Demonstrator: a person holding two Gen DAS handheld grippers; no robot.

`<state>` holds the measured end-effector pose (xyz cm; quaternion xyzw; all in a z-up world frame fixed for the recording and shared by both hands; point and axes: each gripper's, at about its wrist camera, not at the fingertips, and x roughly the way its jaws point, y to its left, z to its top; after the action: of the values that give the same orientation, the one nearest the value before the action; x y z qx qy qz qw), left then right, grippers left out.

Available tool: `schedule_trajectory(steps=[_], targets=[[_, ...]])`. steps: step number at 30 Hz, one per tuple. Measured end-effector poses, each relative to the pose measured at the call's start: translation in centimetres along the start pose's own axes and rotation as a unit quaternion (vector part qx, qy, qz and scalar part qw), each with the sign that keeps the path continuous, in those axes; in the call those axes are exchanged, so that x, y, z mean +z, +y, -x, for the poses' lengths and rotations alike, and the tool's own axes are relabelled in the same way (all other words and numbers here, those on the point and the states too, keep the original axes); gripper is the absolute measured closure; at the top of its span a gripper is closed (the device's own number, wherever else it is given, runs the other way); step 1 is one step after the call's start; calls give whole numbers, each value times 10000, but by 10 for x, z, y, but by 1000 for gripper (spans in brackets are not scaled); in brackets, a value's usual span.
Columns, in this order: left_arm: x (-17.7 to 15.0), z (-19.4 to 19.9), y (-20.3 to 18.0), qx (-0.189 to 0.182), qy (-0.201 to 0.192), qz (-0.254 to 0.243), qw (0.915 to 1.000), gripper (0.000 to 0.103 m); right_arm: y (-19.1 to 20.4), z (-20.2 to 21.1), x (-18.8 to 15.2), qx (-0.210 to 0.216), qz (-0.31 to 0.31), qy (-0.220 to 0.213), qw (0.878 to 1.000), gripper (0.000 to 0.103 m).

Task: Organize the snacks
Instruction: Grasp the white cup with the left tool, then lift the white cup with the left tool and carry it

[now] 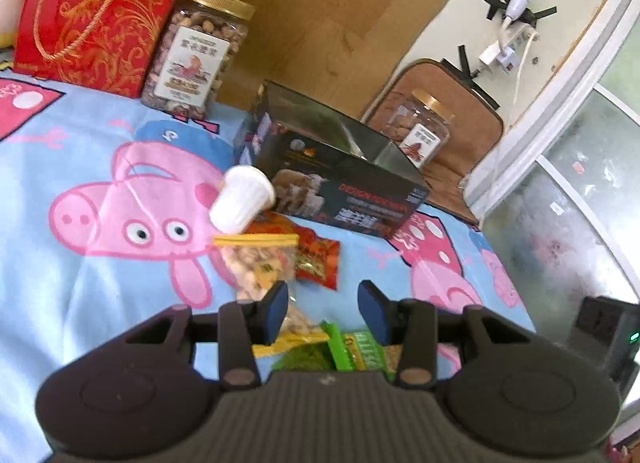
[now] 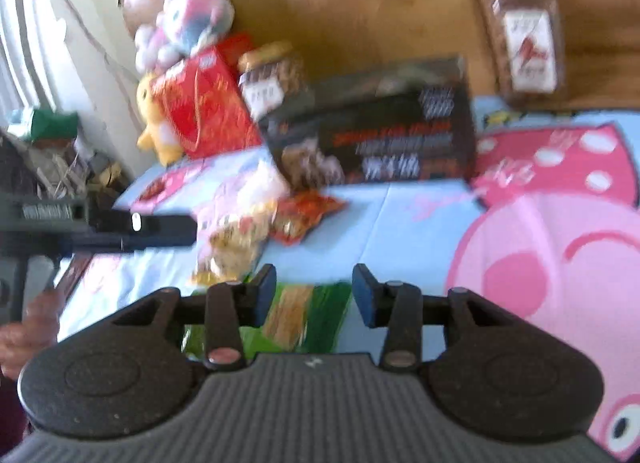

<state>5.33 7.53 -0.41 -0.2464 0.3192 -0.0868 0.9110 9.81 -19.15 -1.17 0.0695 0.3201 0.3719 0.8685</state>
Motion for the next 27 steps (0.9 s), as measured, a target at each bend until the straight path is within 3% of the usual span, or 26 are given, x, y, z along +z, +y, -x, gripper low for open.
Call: schedule_trajectory(steps=[5, 6, 9, 17, 21, 27], targets=[[31, -2, 15, 398, -305, -97, 9987, 63, 2, -13, 27, 251, -139, -30, 9996, 58], [38, -7, 18, 469, -281, -143, 9984, 63, 4, -21, 31, 341, -144, 44, 9993, 58], [53, -22, 26, 510, -187, -360, 9979, 50, 13, -51, 46, 459, -146, 307, 9984, 58], [64, -65, 36, 418, 206, -671, 9967, 50, 23, -110, 55, 500, -138, 813, 9953, 60], [66, -79, 51, 143, 410, -441, 9981, 67, 27, -120, 55, 648, -4, 886, 9940, 60], [52, -45, 66, -18, 138, 205, 9997, 75, 49, -131, 52, 698, 247, 974, 9925, 61]])
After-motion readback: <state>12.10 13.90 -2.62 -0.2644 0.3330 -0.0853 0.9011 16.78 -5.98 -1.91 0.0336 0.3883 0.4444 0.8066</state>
